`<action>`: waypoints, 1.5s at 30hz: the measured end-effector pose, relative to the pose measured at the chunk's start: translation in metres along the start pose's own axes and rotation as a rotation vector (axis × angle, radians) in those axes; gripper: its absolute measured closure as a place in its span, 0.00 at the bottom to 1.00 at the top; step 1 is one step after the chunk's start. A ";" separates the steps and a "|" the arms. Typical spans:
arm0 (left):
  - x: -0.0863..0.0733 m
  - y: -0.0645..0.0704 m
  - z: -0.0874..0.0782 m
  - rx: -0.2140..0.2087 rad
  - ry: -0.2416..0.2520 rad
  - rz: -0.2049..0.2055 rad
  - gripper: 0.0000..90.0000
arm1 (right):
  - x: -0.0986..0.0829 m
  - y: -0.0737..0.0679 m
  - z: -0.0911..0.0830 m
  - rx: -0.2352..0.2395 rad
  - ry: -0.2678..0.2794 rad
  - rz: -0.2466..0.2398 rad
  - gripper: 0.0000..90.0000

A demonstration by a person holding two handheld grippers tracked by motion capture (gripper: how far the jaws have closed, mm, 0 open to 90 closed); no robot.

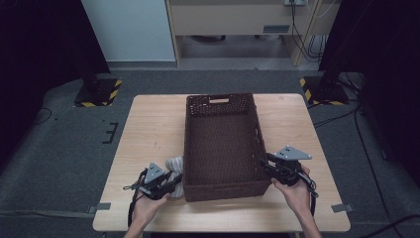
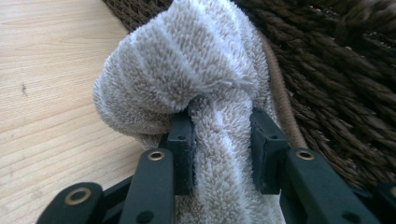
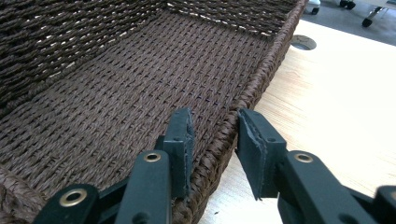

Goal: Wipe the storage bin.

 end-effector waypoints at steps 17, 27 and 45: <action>0.031 0.023 -0.062 -0.076 0.140 -0.019 0.72 | -0.006 -0.011 -0.017 0.040 -0.032 -0.026 0.77; 0.032 0.010 -0.047 -0.063 0.136 -0.036 0.72 | 0.000 -0.009 -0.008 0.011 -0.009 -0.012 0.78; -0.001 -0.002 -0.033 -0.017 0.015 -0.043 0.72 | -0.002 -0.008 -0.008 0.023 -0.001 -0.019 0.70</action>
Point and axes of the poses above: each handheld gripper's, and its own axes: z roughly forward along the jaws, x roughly out of its top, y roughly to its right, the point moved 9 cm from there along z, roughly forward along the jaws, and after that the axes turned 12 degrees about x, right-handed, at the moved point
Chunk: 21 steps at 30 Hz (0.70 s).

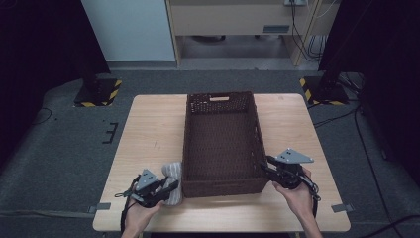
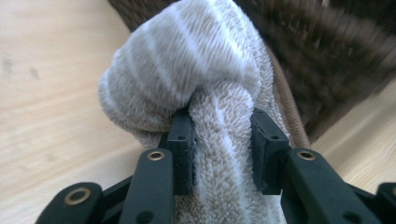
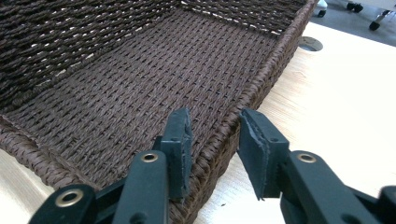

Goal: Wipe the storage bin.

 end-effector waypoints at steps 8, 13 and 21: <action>0.033 0.008 -0.040 -0.060 0.142 -0.038 0.72 | 0.001 0.002 -0.007 0.021 0.016 0.003 0.71; 0.024 0.025 -0.039 -0.060 0.117 0.000 0.71 | 0.001 0.001 -0.007 0.025 0.014 0.003 0.71; 0.002 0.025 -0.022 -0.039 0.058 -0.006 0.71 | -0.001 0.001 -0.005 0.026 0.010 0.004 0.72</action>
Point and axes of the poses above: each handheld gripper's, and its own axes: z roughly forward along the jaws, x roughly out of its top, y roughly to its right, the point moved 9 cm from there along z, roughly forward along the jaws, and after that the axes turned 12 degrees about x, right-handed, at the moved point
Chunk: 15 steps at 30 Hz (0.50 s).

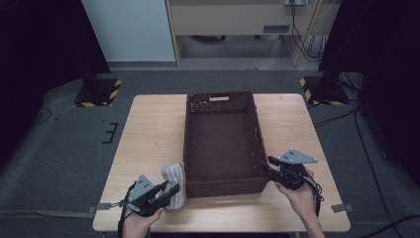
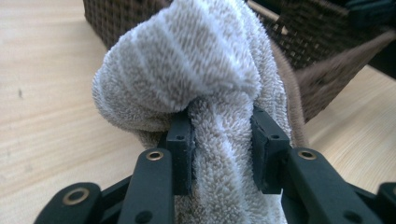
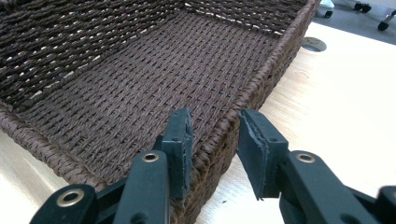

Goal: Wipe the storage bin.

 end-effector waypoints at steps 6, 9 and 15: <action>-0.026 -0.005 0.017 0.021 -0.113 0.036 0.71 | -0.001 -0.001 0.002 0.003 -0.012 -0.003 0.72; -0.027 -0.006 0.021 0.021 -0.122 0.031 0.71 | -0.001 -0.001 0.002 0.000 -0.010 -0.003 0.72; -0.023 -0.010 0.019 0.010 -0.126 0.011 0.71 | -0.001 -0.001 0.003 0.000 -0.012 0.001 0.70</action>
Point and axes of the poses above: each handheld gripper's, and its own axes: z roughly forward along the jaws, x roughly out of its top, y roughly to its right, the point moved 9 cm from there along z, roughly forward along the jaws, and after that the axes turned 12 degrees about x, right-handed, at the moved point
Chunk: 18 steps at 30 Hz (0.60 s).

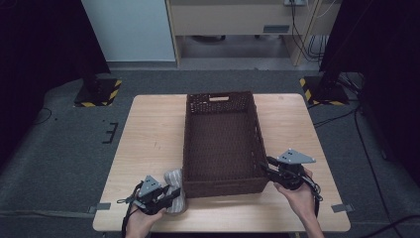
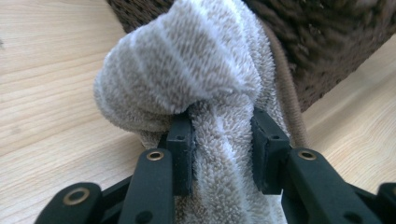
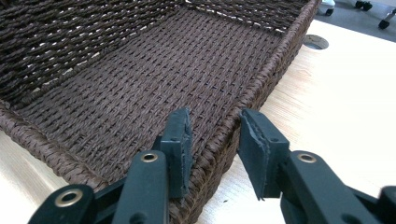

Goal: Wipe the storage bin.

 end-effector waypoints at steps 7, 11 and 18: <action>0.026 -0.026 -0.026 0.031 0.101 -0.067 0.71 | 0.002 0.004 -0.004 -0.010 0.020 0.015 0.65; 0.033 -0.049 -0.030 0.108 0.119 -0.083 0.71 | 0.003 0.005 -0.006 -0.015 0.022 0.013 0.64; 0.028 -0.091 -0.029 0.244 0.094 -0.118 0.71 | 0.003 0.008 -0.007 -0.024 0.031 0.024 0.61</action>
Point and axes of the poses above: each handheld gripper's, and its own axes: z roughly forward along the jaws, x roughly out of its top, y roughly to its right, the point moved 9 cm from there along z, roughly forward along the jaws, and after that the axes turned 12 degrees about x, right-handed, at the moved point
